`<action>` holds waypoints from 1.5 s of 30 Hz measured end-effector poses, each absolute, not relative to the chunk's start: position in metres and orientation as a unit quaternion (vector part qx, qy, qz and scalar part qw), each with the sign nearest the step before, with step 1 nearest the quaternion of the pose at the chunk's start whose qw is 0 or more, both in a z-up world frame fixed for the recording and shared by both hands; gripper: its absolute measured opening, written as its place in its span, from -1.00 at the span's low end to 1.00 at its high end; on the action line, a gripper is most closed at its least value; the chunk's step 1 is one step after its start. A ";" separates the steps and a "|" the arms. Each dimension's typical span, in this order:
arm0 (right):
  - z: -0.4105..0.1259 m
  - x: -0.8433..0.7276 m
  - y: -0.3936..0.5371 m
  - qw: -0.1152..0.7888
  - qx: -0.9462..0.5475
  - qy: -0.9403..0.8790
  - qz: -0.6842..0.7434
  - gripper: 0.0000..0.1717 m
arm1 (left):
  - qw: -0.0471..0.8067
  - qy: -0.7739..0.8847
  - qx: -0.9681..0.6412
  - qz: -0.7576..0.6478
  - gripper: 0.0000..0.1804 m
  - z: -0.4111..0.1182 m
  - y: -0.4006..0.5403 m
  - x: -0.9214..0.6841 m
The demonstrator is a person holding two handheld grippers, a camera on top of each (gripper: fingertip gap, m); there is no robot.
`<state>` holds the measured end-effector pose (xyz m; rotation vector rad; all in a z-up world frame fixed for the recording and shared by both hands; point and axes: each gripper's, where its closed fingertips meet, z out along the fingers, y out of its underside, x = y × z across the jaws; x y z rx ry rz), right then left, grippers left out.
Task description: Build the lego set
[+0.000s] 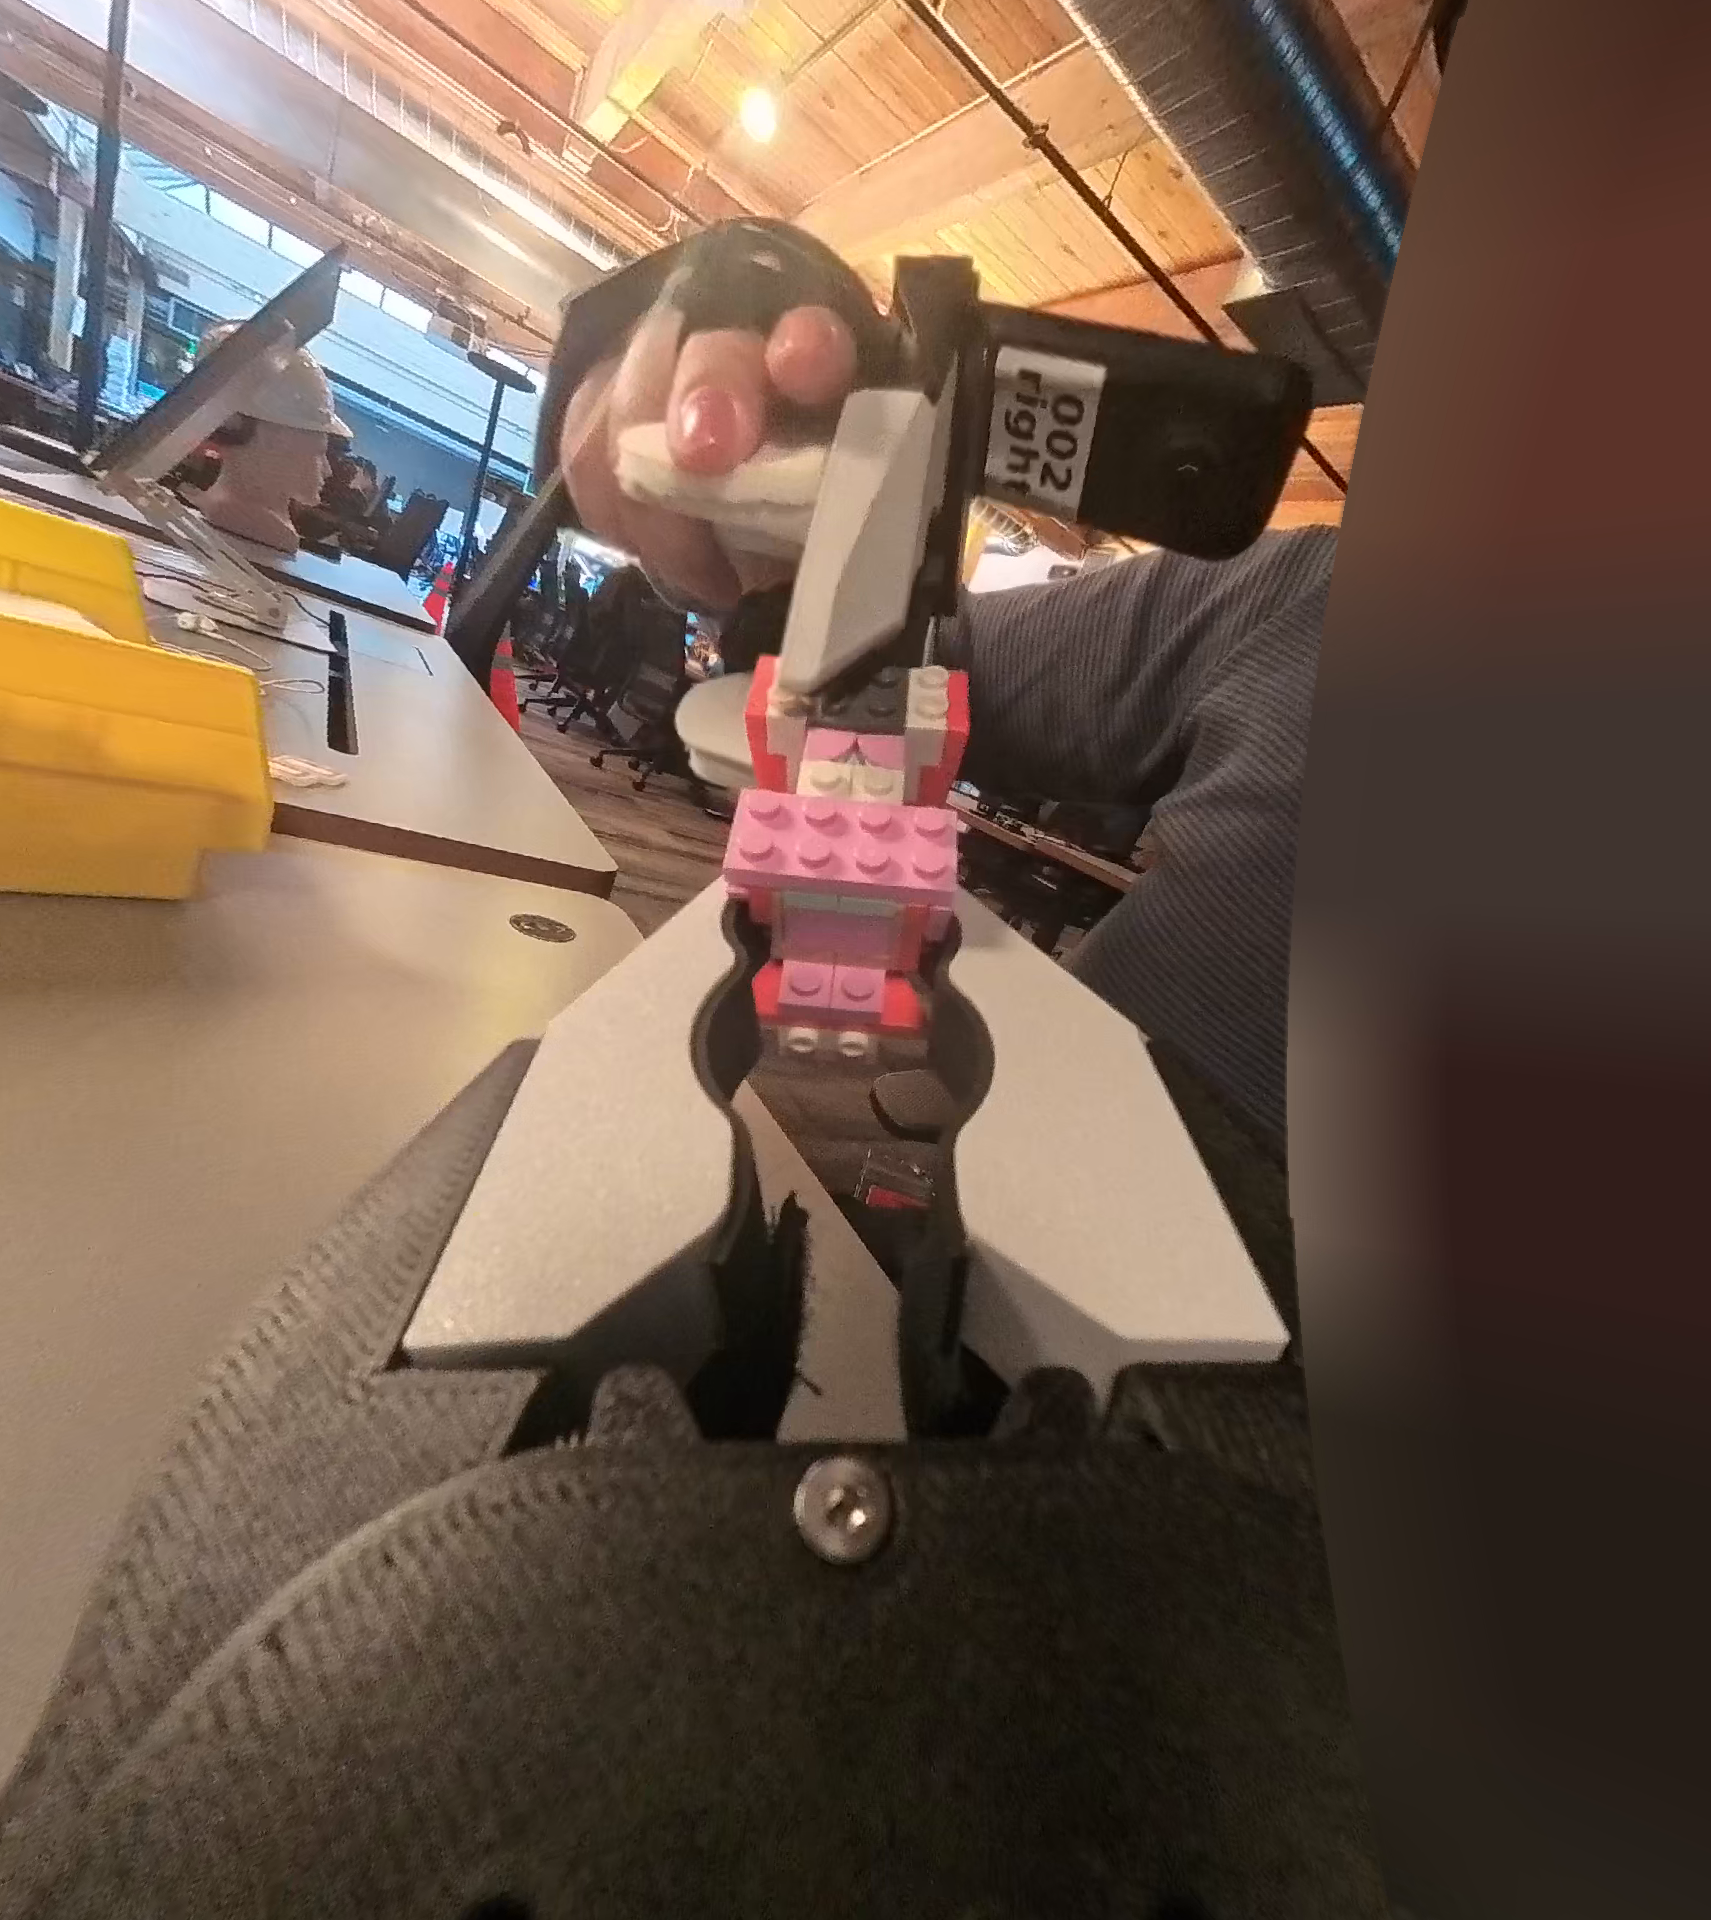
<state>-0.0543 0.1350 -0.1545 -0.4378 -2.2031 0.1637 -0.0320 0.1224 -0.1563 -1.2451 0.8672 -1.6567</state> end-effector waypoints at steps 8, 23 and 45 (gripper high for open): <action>-0.155 -0.055 0.137 0.430 -0.192 -0.881 0.054 -0.54 | 0.429 0.343 -0.496 -0.672 -0.71 -0.156 0.122 -0.032; -0.163 -0.050 0.141 0.421 -0.156 -0.893 -0.018 -0.56 | 0.430 0.354 -0.512 -0.654 -0.71 -0.165 0.124 -0.029; -0.158 -0.056 0.135 0.450 -0.159 -0.878 -0.004 -0.29 | 0.390 0.333 -0.487 -0.707 -0.71 -0.159 0.122 -0.033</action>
